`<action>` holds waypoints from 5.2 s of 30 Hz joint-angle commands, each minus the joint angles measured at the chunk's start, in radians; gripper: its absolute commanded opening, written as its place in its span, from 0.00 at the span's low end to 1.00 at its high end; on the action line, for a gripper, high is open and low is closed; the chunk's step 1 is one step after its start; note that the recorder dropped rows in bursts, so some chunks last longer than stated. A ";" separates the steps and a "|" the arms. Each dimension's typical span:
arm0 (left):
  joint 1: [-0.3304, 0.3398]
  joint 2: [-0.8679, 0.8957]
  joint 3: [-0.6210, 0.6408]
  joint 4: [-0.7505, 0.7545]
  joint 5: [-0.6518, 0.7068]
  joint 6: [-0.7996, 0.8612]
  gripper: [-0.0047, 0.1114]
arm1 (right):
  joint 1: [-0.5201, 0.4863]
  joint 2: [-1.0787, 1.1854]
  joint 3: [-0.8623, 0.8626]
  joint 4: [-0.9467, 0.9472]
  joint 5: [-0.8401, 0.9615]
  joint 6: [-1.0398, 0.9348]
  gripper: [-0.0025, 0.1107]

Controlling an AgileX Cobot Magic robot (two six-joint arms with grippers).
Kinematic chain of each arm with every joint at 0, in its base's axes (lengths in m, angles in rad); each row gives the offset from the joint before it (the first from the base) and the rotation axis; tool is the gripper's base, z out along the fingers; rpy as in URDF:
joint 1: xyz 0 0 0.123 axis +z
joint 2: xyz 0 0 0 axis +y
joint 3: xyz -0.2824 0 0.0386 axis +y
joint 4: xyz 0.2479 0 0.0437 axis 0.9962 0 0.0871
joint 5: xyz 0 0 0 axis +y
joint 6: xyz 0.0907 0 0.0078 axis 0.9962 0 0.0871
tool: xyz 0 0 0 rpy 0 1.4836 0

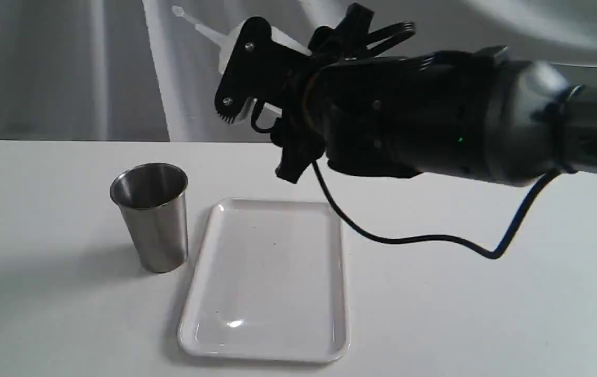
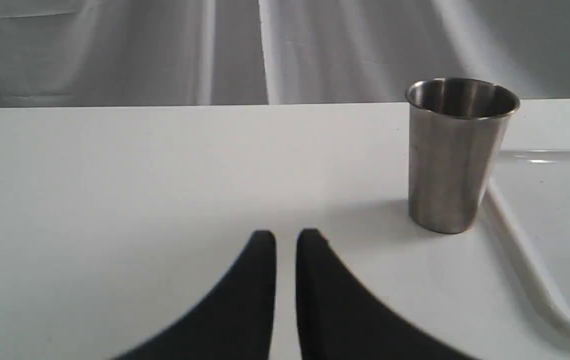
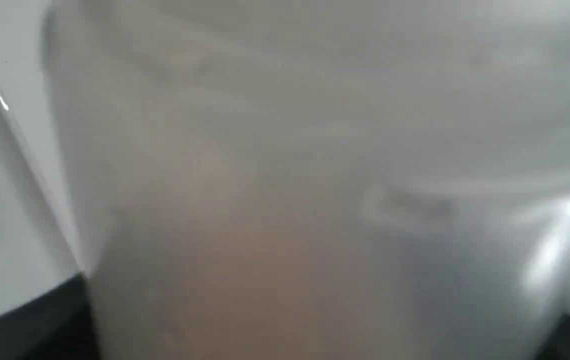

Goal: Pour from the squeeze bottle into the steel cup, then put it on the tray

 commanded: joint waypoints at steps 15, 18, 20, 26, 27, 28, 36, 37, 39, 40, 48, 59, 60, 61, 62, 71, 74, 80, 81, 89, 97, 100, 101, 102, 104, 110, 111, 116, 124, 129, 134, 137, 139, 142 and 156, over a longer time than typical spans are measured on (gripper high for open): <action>-0.008 -0.003 0.004 -0.003 -0.009 -0.002 0.11 | 0.050 0.009 -0.019 -0.070 0.052 0.017 0.02; -0.008 -0.003 0.004 -0.003 -0.009 -0.002 0.11 | 0.060 0.020 -0.019 -0.075 0.104 0.017 0.02; -0.008 -0.003 0.004 -0.003 -0.009 -0.002 0.11 | 0.067 0.025 -0.019 -0.084 0.126 0.017 0.02; -0.008 -0.003 0.004 -0.003 -0.009 -0.007 0.11 | 0.079 0.026 -0.019 -0.104 0.121 0.017 0.02; -0.008 -0.003 0.004 -0.003 -0.009 -0.007 0.11 | 0.081 0.033 -0.019 -0.109 0.126 0.014 0.02; -0.008 -0.003 0.004 -0.003 -0.009 -0.007 0.11 | 0.085 0.035 -0.019 -0.115 0.133 0.008 0.02; -0.008 -0.003 0.004 -0.003 -0.009 -0.007 0.11 | 0.099 0.092 -0.021 -0.127 0.168 -0.032 0.02; -0.008 -0.003 0.004 -0.003 -0.009 -0.007 0.11 | 0.099 0.097 -0.030 -0.129 0.175 -0.035 0.02; -0.008 -0.003 0.004 -0.003 -0.009 -0.002 0.11 | 0.101 0.121 -0.057 -0.131 0.211 -0.039 0.02; -0.008 -0.003 0.004 -0.003 -0.009 -0.002 0.11 | 0.101 0.136 -0.077 -0.137 0.238 -0.039 0.02; -0.008 -0.003 0.004 -0.003 -0.009 -0.002 0.11 | 0.108 0.179 -0.137 -0.171 0.261 -0.147 0.02; -0.008 -0.003 0.004 -0.003 -0.009 -0.005 0.11 | 0.118 0.240 -0.176 -0.169 0.266 -0.233 0.02; -0.008 -0.003 0.004 -0.003 -0.009 -0.005 0.11 | 0.118 0.250 -0.191 -0.169 0.272 -0.233 0.02; -0.008 -0.003 0.004 -0.003 -0.009 -0.005 0.11 | 0.118 0.256 -0.201 -0.169 0.278 -0.234 0.02; -0.008 -0.003 0.004 -0.003 -0.009 -0.002 0.11 | 0.118 0.260 -0.211 -0.169 0.283 -0.241 0.02; -0.008 -0.003 0.004 -0.003 -0.009 -0.002 0.11 | 0.115 0.285 -0.230 -0.183 0.300 -0.384 0.02; -0.008 -0.003 0.004 -0.003 -0.009 -0.004 0.11 | 0.111 0.295 -0.230 -0.183 0.305 -0.401 0.02; -0.008 -0.003 0.004 -0.003 -0.009 -0.004 0.11 | 0.109 0.305 -0.230 -0.203 0.303 -0.453 0.02; -0.008 -0.003 0.004 -0.003 -0.009 -0.004 0.11 | 0.109 0.305 -0.230 -0.213 0.302 -0.453 0.02; -0.008 -0.003 0.004 -0.003 -0.009 -0.003 0.11 | 0.085 0.316 -0.283 -0.212 0.311 -0.454 0.02; -0.008 -0.003 0.004 -0.003 -0.009 -0.003 0.11 | 0.076 0.322 -0.323 -0.216 0.271 -0.469 0.02; -0.008 -0.003 0.004 -0.003 -0.009 -0.004 0.11 | 0.074 0.322 -0.323 -0.217 0.267 -0.469 0.02; -0.008 -0.003 0.004 -0.003 -0.009 -0.004 0.11 | 0.074 0.322 -0.323 -0.219 0.267 -0.469 0.02; -0.008 -0.003 0.004 -0.003 -0.009 -0.004 0.11 | 0.074 0.322 -0.323 -0.222 0.267 -0.475 0.02; -0.008 -0.003 0.004 -0.003 -0.009 -0.004 0.11 | 0.073 0.322 -0.323 -0.224 0.267 -0.488 0.02; -0.008 -0.003 0.004 -0.003 -0.009 -0.001 0.11 | 0.065 0.322 -0.323 -0.235 0.267 -0.523 0.02; -0.008 -0.003 0.004 -0.003 -0.009 -0.001 0.11 | 0.065 0.322 -0.323 -0.243 0.267 -0.523 0.02; -0.008 -0.003 0.004 -0.003 -0.009 -0.001 0.11 | 0.065 0.322 -0.323 -0.250 0.252 -0.525 0.02; -0.008 -0.003 0.004 -0.003 -0.009 -0.005 0.11 | 0.065 0.322 -0.323 -0.264 0.240 -0.579 0.02; -0.008 -0.003 0.004 -0.003 -0.009 -0.005 0.11 | 0.065 0.322 -0.323 -0.275 0.232 -0.581 0.02; -0.008 -0.003 0.004 -0.003 -0.009 -0.002 0.11 | 0.065 0.322 -0.323 -0.291 0.227 -0.606 0.02; -0.008 -0.003 0.004 -0.003 -0.009 -0.002 0.11 | 0.065 0.322 -0.323 -0.294 0.224 -0.616 0.02; -0.008 -0.003 0.004 -0.003 -0.009 -0.002 0.11 | 0.065 0.322 -0.323 -0.295 0.223 -0.631 0.02; -0.008 -0.003 0.004 -0.003 -0.009 -0.002 0.11 | 0.065 0.322 -0.323 -0.300 0.220 -0.649 0.02; -0.008 -0.003 0.004 -0.003 -0.009 -0.004 0.11 | 0.065 0.322 -0.323 -0.318 0.203 -0.693 0.02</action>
